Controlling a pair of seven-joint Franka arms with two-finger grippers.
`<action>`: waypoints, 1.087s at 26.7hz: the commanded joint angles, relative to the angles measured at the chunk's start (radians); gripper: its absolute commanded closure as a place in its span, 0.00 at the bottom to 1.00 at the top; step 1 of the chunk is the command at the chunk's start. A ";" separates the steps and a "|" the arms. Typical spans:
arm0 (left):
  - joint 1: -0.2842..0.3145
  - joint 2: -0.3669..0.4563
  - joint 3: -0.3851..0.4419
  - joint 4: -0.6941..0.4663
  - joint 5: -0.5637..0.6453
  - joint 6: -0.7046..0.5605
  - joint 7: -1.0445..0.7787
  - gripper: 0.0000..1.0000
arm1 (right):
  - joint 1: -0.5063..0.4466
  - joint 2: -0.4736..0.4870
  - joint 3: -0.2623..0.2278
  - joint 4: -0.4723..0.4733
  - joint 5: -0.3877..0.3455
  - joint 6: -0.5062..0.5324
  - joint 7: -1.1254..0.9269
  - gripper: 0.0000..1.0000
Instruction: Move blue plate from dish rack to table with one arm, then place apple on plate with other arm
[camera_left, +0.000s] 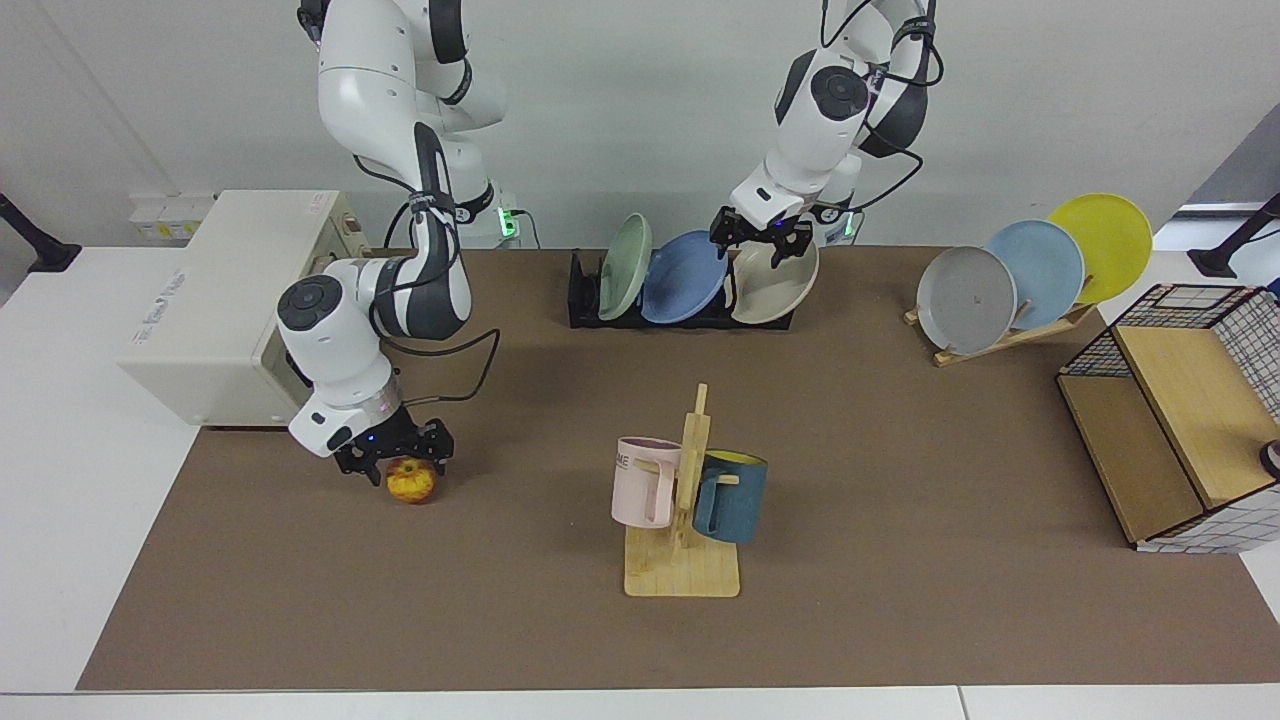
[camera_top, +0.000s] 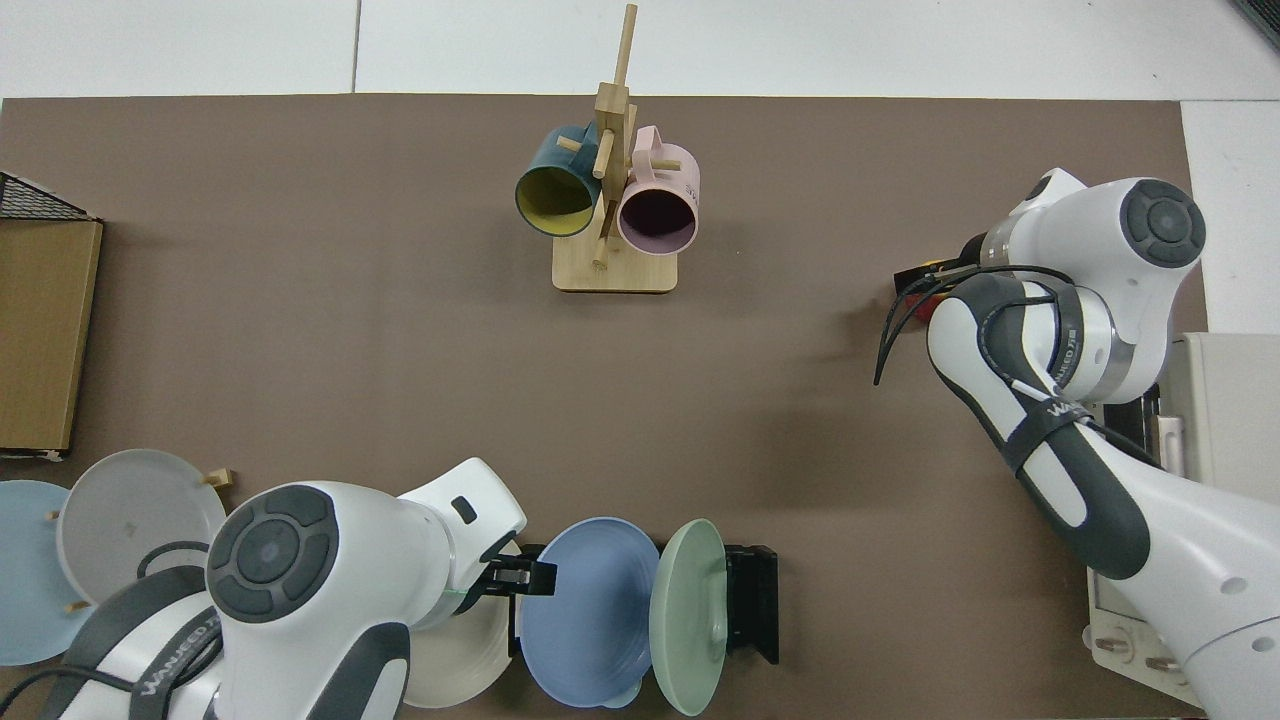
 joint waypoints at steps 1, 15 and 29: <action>-0.061 -0.008 0.002 -0.089 -0.026 0.116 -0.033 0.03 | -0.016 0.026 0.003 0.005 0.035 0.030 -0.067 0.00; -0.114 0.065 -0.005 -0.092 -0.074 0.143 -0.090 0.49 | -0.008 0.037 0.003 0.000 0.074 0.066 -0.057 0.71; -0.100 0.051 0.003 -0.020 -0.025 -0.008 -0.085 1.00 | 0.003 0.016 0.003 0.028 0.065 0.041 -0.069 1.00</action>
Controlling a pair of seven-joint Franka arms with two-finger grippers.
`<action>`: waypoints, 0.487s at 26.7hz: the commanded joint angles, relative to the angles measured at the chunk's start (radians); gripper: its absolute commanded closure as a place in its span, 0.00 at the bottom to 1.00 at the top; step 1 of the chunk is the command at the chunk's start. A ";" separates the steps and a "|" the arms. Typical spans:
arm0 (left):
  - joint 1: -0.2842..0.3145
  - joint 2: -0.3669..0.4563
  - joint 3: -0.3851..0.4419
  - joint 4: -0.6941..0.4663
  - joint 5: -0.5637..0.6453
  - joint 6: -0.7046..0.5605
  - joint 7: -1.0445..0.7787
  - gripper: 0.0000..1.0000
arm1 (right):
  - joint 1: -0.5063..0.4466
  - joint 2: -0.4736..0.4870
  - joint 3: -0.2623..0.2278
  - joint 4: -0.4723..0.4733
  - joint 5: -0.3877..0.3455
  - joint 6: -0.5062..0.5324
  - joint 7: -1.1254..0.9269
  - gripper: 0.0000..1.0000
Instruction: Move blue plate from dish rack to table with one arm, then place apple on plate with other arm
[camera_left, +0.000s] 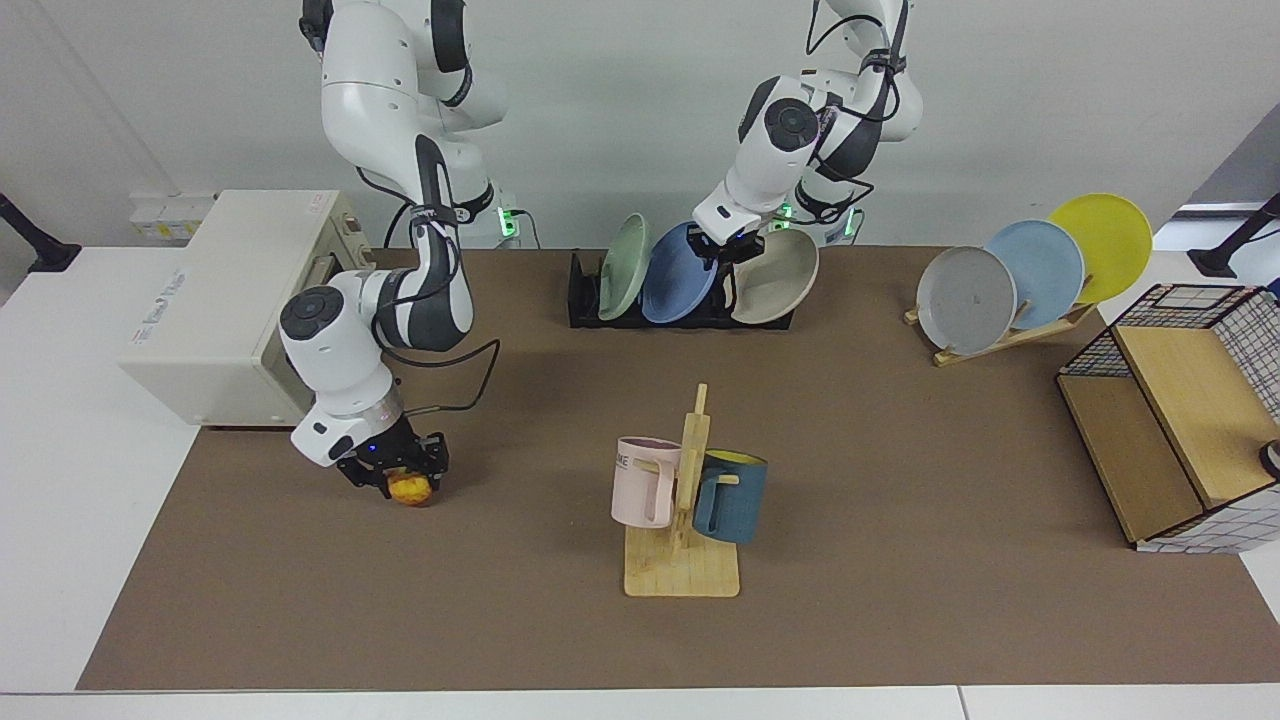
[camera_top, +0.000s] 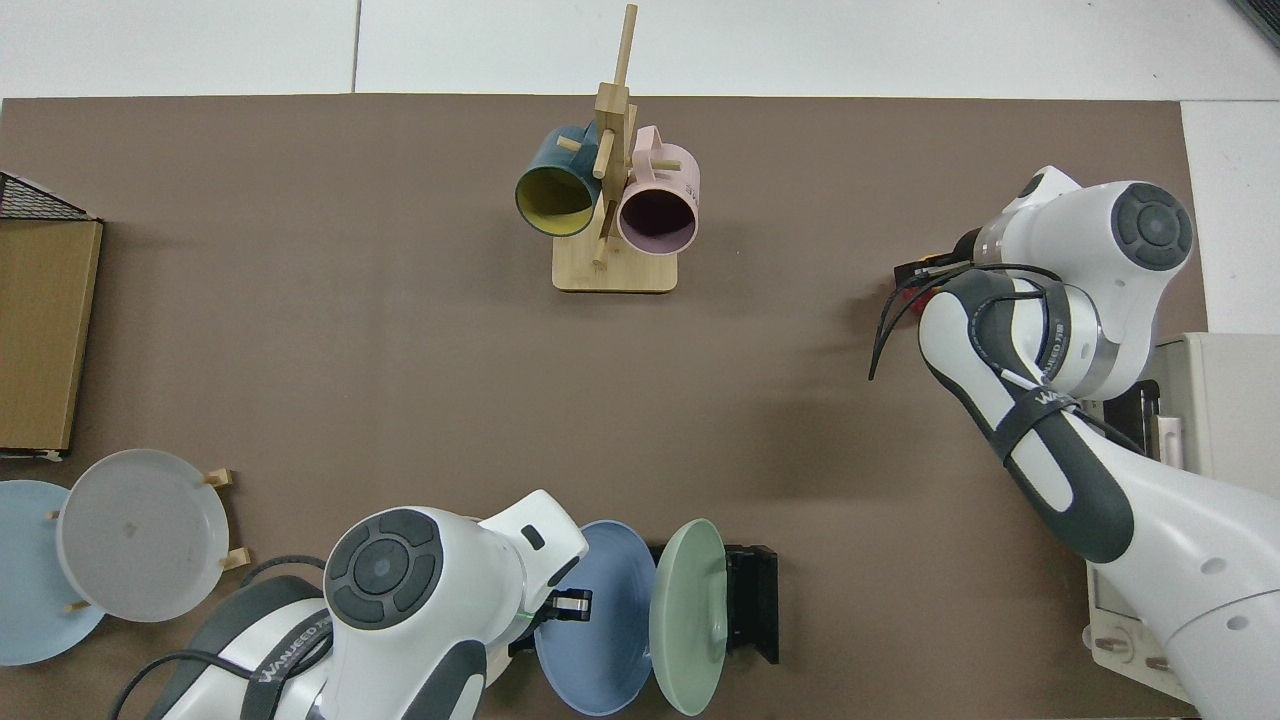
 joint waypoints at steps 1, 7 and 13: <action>0.000 -0.010 0.017 0.032 0.047 -0.075 -0.011 1.00 | 0.002 -0.023 0.003 0.014 0.030 -0.011 -0.042 1.00; 0.061 -0.013 0.033 0.139 0.107 -0.188 0.018 1.00 | 0.022 -0.097 -0.008 0.025 0.019 -0.097 -0.027 1.00; 0.143 0.008 0.032 0.232 0.110 -0.203 0.087 1.00 | 0.010 -0.154 -0.011 0.039 -0.018 -0.183 -0.027 1.00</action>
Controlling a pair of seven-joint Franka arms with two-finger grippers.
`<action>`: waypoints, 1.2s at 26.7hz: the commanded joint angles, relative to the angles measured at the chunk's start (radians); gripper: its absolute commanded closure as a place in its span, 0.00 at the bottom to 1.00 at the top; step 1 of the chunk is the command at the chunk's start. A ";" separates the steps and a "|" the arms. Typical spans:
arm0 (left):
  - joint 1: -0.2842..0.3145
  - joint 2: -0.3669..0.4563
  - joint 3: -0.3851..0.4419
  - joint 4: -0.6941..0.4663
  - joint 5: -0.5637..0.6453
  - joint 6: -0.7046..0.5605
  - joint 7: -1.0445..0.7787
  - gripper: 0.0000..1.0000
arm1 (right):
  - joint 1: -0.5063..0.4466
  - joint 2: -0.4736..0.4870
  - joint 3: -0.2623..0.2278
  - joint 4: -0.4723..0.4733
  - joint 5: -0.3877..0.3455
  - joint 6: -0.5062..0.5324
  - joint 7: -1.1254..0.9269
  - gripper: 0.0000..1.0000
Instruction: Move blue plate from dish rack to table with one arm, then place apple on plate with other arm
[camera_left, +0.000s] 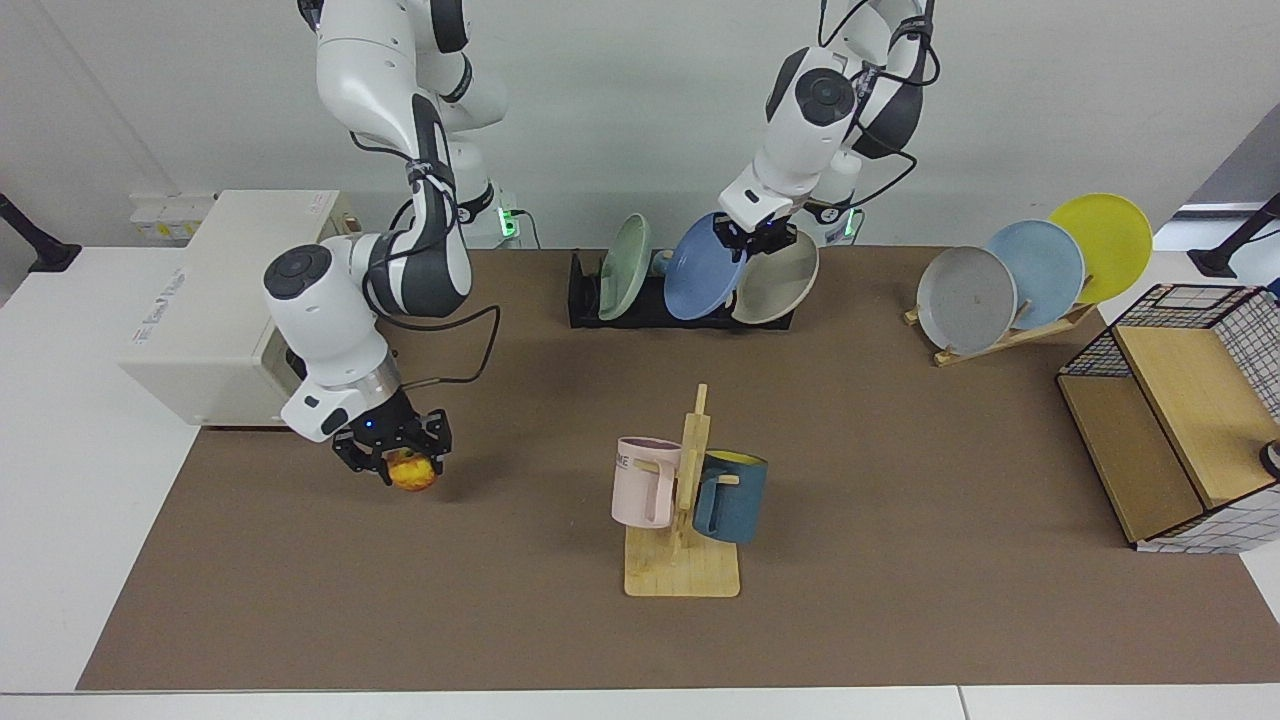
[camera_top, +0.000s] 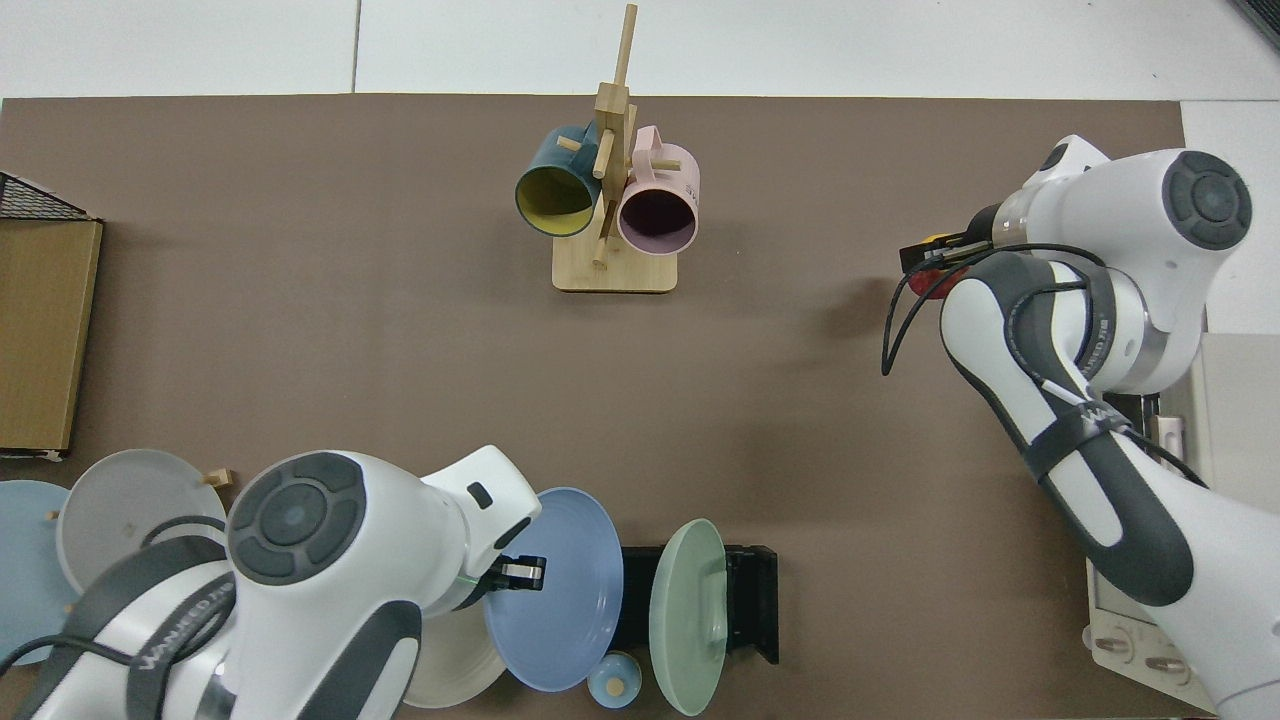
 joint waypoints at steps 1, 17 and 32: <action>0.062 0.029 -0.002 0.083 0.014 -0.026 0.042 1.00 | -0.009 -0.067 -0.006 -0.005 -0.029 -0.073 -0.026 1.00; 0.252 0.208 -0.004 0.126 -0.319 0.199 0.407 1.00 | -0.018 -0.142 -0.006 -0.011 -0.107 -0.176 -0.006 1.00; 0.292 0.428 -0.128 0.153 -0.445 0.377 0.556 1.00 | 0.074 -0.193 0.004 -0.036 -0.165 -0.232 0.194 1.00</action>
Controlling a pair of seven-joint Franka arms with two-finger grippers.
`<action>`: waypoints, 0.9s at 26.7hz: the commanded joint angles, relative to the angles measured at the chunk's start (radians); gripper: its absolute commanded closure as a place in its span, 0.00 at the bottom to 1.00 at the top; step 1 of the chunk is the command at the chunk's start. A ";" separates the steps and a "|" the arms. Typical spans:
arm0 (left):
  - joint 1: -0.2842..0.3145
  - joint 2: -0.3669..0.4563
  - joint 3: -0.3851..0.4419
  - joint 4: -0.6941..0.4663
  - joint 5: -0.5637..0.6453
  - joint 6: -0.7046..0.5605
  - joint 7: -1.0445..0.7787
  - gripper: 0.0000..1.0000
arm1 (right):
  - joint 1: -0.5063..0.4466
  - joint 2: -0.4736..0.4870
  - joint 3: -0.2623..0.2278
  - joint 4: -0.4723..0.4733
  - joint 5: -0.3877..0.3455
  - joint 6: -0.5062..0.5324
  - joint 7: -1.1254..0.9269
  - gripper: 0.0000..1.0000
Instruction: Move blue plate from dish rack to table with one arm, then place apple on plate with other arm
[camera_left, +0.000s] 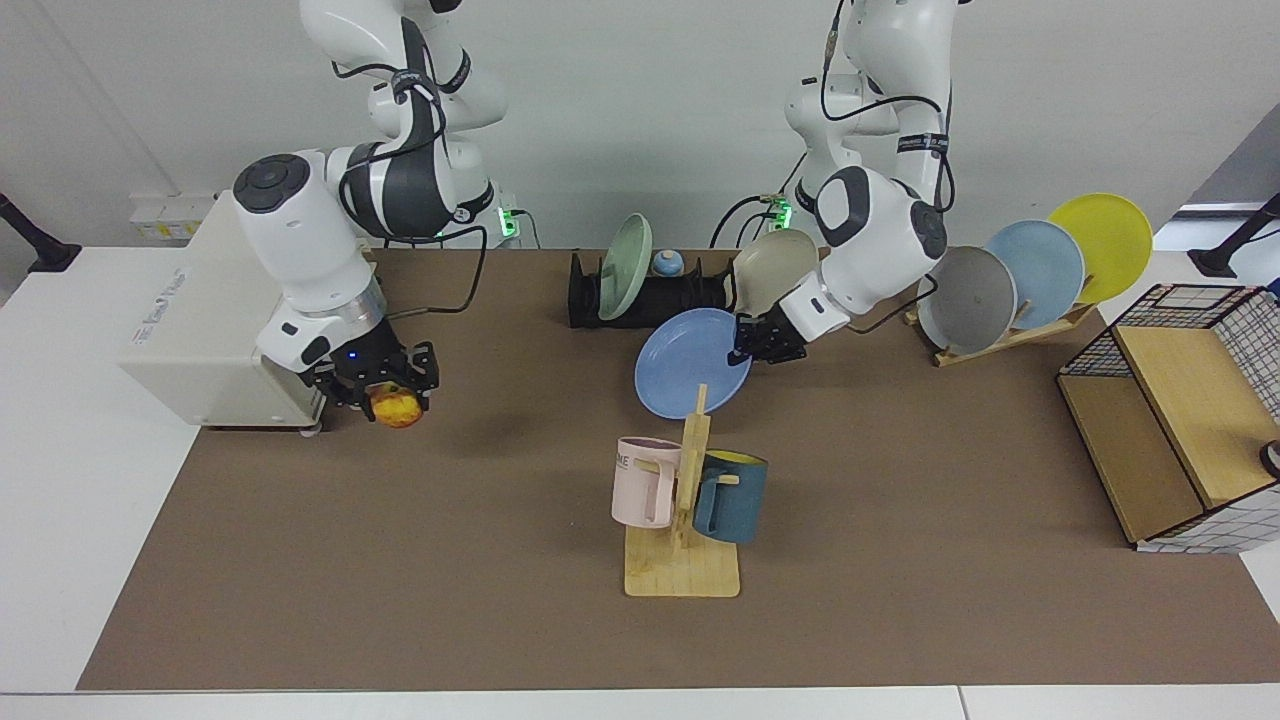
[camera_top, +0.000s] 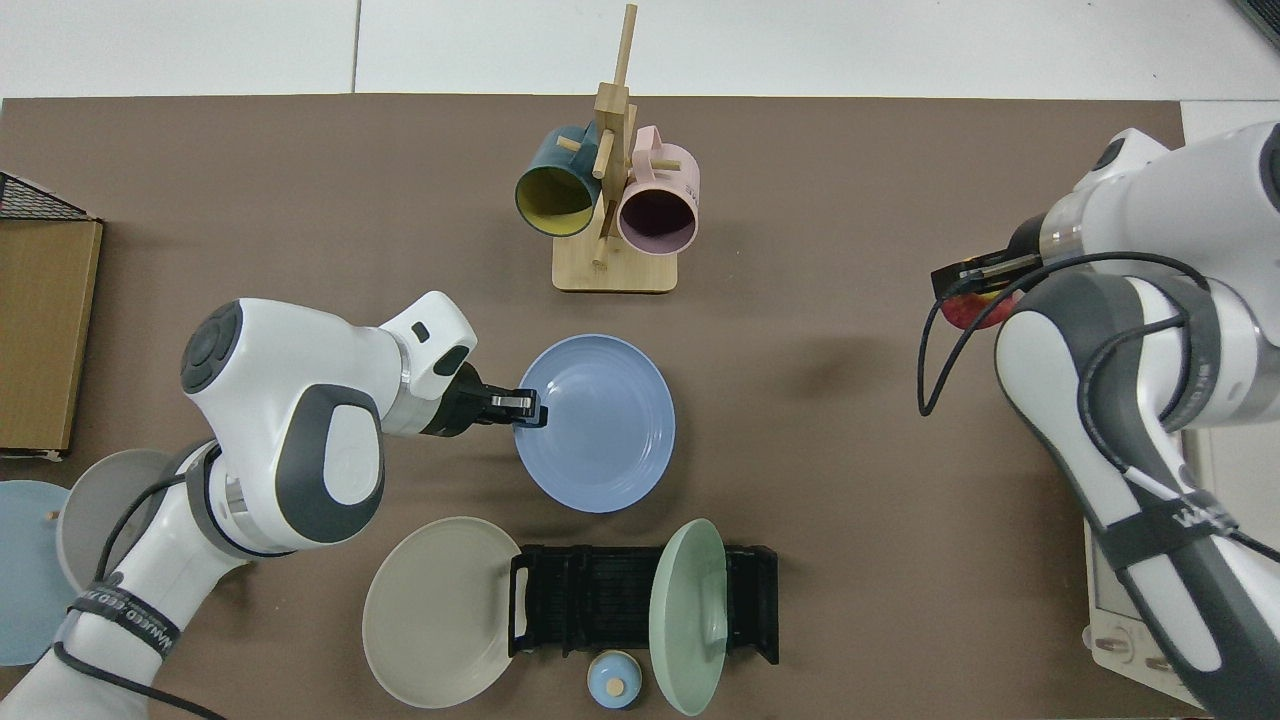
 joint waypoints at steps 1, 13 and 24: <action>0.048 0.051 -0.039 0.028 -0.054 0.007 0.132 1.00 | 0.047 -0.029 0.006 -0.034 -0.032 0.002 0.082 1.00; 0.050 0.090 -0.042 0.031 -0.051 0.043 0.163 1.00 | 0.096 -0.024 0.006 -0.099 -0.033 0.067 0.145 1.00; 0.079 0.187 -0.131 0.085 -0.053 0.125 0.138 1.00 | 0.099 -0.035 0.007 -0.125 -0.033 0.076 0.171 1.00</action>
